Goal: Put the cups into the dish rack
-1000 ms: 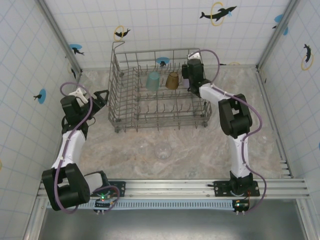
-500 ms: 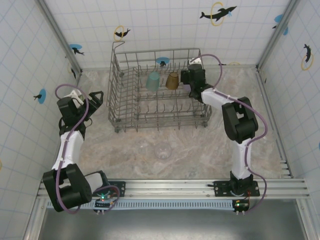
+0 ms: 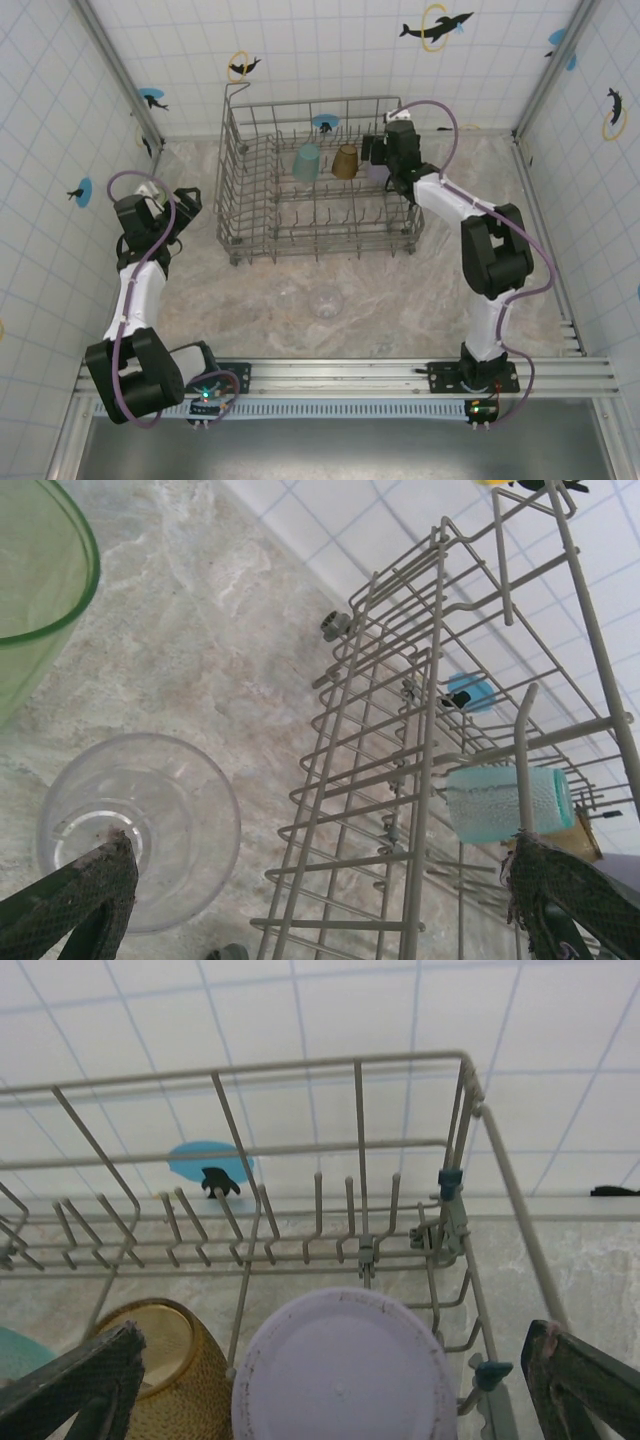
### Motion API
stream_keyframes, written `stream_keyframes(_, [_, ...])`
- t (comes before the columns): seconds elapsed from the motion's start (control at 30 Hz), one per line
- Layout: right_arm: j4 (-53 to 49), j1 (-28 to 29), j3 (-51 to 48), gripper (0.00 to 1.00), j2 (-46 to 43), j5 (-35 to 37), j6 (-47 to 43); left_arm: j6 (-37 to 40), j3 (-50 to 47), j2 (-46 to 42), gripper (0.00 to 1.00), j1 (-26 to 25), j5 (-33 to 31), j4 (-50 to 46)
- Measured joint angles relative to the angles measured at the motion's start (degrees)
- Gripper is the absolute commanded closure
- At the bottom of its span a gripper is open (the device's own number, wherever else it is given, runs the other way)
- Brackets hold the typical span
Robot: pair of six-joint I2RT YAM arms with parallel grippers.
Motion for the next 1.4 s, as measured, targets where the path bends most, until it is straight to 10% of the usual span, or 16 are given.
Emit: stream_keyframes(1.4, [-5.6, 4.9, -24.2, 0.0, -30.8, -8.4, 6.3, 1.5, 3.4, 2.1, 0.03, 0.1, -17.3, -8.2])
